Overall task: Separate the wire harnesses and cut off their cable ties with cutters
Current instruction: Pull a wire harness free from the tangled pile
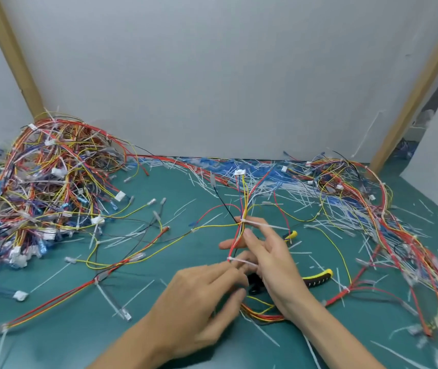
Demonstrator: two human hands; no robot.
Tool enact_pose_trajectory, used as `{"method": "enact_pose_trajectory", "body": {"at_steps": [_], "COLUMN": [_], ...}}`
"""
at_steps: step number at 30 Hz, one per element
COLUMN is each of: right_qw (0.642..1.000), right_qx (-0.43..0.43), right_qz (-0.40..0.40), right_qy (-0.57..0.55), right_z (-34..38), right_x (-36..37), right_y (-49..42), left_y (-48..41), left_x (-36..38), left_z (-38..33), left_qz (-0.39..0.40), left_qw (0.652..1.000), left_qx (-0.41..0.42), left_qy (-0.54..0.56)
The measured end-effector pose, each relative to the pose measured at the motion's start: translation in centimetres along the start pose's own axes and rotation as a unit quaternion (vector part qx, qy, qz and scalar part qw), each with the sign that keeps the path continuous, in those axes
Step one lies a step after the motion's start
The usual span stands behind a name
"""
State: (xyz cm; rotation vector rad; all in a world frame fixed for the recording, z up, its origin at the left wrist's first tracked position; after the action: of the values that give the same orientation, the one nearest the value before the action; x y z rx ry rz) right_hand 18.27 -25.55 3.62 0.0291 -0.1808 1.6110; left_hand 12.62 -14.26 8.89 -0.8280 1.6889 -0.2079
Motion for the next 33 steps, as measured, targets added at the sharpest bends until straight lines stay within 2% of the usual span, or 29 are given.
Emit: {"method": "enact_pose_trajectory", "body": {"at_steps": [6,14,22,33], "right_qw": [1.000,0.999,0.999,0.998], "right_qx": [-0.001,-0.022,-0.034,-0.061], "right_qz": [-0.006,-0.027,-0.031,-0.020], "right_qy": [0.029,0.024,0.027,0.008], "right_z": [0.0,0.2,0.4,1.2], "right_x": [0.2,-0.1,-0.2,0.0], "right_y": [0.4,0.5,0.5,0.5], "left_y": [0.2,0.3,0.4,0.9], "left_x": [0.3,0.7,-1.6,-2.2], "left_z": [1.4,1.5,2.6,3.4], "left_qz": [0.026,0.033,-0.035,-0.080], "left_qw": [0.997,0.997,0.996,0.991], "left_qx": [-0.057,-0.050,-0.084,-0.110], "left_qy": [0.049,0.042,0.026,0.017]}}
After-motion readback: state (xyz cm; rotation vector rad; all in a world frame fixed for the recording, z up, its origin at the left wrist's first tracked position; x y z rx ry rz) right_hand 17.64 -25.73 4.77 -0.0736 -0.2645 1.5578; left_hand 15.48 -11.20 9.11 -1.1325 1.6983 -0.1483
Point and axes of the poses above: each hand's wrist, its own y-axis away from the middle knuckle, its own x-axis out of the palm, z = x × y, the point moved 10 cm from there along -y, towards the middle knuckle, and after that the axes turned 5 degrees about z, right-handed, at the moved point
